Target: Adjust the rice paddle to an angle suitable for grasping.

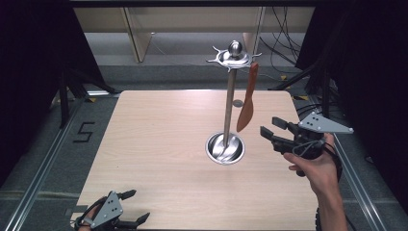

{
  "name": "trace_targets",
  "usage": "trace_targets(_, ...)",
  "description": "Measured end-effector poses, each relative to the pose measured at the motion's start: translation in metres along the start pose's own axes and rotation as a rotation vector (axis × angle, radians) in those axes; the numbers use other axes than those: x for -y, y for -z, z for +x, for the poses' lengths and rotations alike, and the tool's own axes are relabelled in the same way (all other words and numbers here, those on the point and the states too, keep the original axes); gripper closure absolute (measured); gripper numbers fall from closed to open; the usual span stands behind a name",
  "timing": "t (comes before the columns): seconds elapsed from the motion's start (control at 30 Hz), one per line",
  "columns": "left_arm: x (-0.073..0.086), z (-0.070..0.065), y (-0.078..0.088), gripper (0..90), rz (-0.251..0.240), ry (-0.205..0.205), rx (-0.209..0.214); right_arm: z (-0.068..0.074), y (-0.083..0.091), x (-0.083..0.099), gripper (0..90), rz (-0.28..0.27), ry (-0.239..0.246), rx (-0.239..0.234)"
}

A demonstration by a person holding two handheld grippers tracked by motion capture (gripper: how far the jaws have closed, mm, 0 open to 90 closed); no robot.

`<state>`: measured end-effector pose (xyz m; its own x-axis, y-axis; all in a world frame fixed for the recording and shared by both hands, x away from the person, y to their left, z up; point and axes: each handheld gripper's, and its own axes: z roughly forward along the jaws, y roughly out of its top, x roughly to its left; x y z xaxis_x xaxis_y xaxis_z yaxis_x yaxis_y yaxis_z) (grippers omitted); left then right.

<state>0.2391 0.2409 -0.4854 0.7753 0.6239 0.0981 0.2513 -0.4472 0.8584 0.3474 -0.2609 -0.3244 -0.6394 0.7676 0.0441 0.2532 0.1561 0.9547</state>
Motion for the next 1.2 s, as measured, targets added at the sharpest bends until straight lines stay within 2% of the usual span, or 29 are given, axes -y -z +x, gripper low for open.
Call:
trace_targets(0.13, 0.000, 0.000, 0.000, 17.0, -0.006, 0.005, 0.004, 0.000, -0.004, 0.008, 42.7, 0.022, 0.000, 0.005)
trace_targets(0.17, 0.000, 0.000, 0.000, 17.0, -0.006, 0.005, 0.005, 0.001, -0.004, 0.010, 42.0, 0.032, -0.018, 0.003)
trace_targets(0.2, 0.000, 0.001, 0.000, 17.0, -0.004, -0.009, 0.007, 0.000, -0.004, 0.012, 41.5, 0.033, -0.019, 0.002)
trace_targets(0.23, 0.000, 0.000, 0.000, 17.0, -0.003, 0.006, 0.007, 0.001, -0.004, 0.014, 41.0, 0.046, -0.027, 0.003)
trace_targets(0.27, 0.001, 0.000, -0.001, 17.0, -0.012, 0.021, 0.007, -0.002, -0.004, 0.016, 40.7, 0.049, 0.001, 0.005)
trace_targets(0.3, 0.001, 0.000, -0.001, 17.0, -0.012, 0.021, 0.007, -0.001, -0.004, 0.019, 40.3, 0.055, -0.011, 0.004)
trace_targets(0.37, 0.000, 0.002, -0.001, 17.0, 0.002, -0.009, 0.006, -0.003, -0.002, 0.025, 39.3, 0.067, 0.006, 0.011)
trace_targets(0.43, 0.000, 0.002, -0.001, 17.0, 0.004, -0.009, 0.007, -0.003, -0.003, 0.027, 39.1, 0.062, -0.006, 0.018)
trace_targets(0.5, 0.000, 0.001, -0.002, 17.0, -0.008, 0.008, 0.006, -0.004, -0.002, 0.030, 39.0, 0.074, -0.003, 0.018)
trace_targets(0.57, 0.000, 0.001, -0.002, 17.0, -0.006, 0.006, 0.009, -0.004, 0.000, 0.033, 38.7, 0.082, 0.011, 0.023)
trace_targets(0.63, 0.000, 0.000, -0.002, 17.0, 0.001, 0.018, 0.013, -0.003, 0.001, 0.036, 38.5, 0.092, 0.000, 0.019)
trace_targets(0.67, 0.000, 0.000, -0.002, 17.0, 0.003, 0.018, 0.010, -0.004, 0.001, 0.037, 38.3, 0.090, 0.015, 0.021)
trace_targets(0.7, -0.001, 0.000, -0.002, 17.0, 0.002, 0.007, 0.008, -0.003, 0.001, 0.039, 37.9, 0.097, -0.005, 0.021)
trace_targets(0.73, -0.001, -0.001, -0.003, 17.0, -0.013, 0.021, 0.010, -0.004, 0.000, 0.040, 37.4, 0.103, 0.010, 0.017)
trace_targets(0.77, -0.001, -0.001, -0.004, 17.0, -0.012, 0.029, 0.012, -0.003, -0.001, 0.043, 37.0, 0.101, -0.003, 0.017)
trace_targets(0.83, -0.001, 0.000, -0.004, 17.0, -0.001, 0.016, 0.003, -0.005, -0.003, 0.048, 36.9, 0.134, 0.007, 0.007)
trace_targets(0.87, -0.001, -0.001, -0.004, 17.0, 0.002, 0.026, 0.012, -0.004, -0.005, 0.051, 36.8, 0.145, -0.009, 0.004)
trace_targets(0.9, -0.001, 0.000, -0.004, 17.0, 0.002, 0.013, 0.004, -0.005, -0.007, 0.054, 36.8, 0.133, -0.004, 0.012)
trace_targets(0.93, -0.001, 0.000, -0.004, 17.0, 0.003, 0.013, 0.004, -0.007, -0.007, 0.056, 36.7, 0.166, 0.023, -0.005)
trace_targets(1.03, -0.001, 0.001, -0.003, 17.0, 0.002, 0.004, 0.011, -0.003, -0.010, 0.061, 36.4, 0.172, -0.017, -0.008)
trace_targets(1.07, -0.001, 0.000, -0.003, 17.0, -0.002, 0.031, 0.012, -0.003, -0.010, 0.061, 36.4, 0.172, -0.017, -0.008)
trace_targets(1.1, -0.001, 0.000, -0.003, 17.0, 0.002, 0.024, 0.008, -0.004, -0.009, 0.062, 36.3, 0.181, -0.001, -0.014)
trace_targets(1.13, -0.001, 0.000, -0.003, 17.0, 0.002, 0.026, 0.007, -0.002, -0.009, 0.063, 36.2, 0.193, -0.027, -0.012)
trace_targets(1.17, 0.000, 0.000, -0.003, 17.0, 0.004, 0.027, 0.007, -0.003, -0.009, 0.064, 36.2, 0.191, -0.007, -0.010)
trace_targets(1.2, 0.000, 0.000, -0.003, 17.0, -0.001, 0.033, 0.009, -0.002, -0.008, 0.065, 36.2, 0.205, -0.025, -0.016)
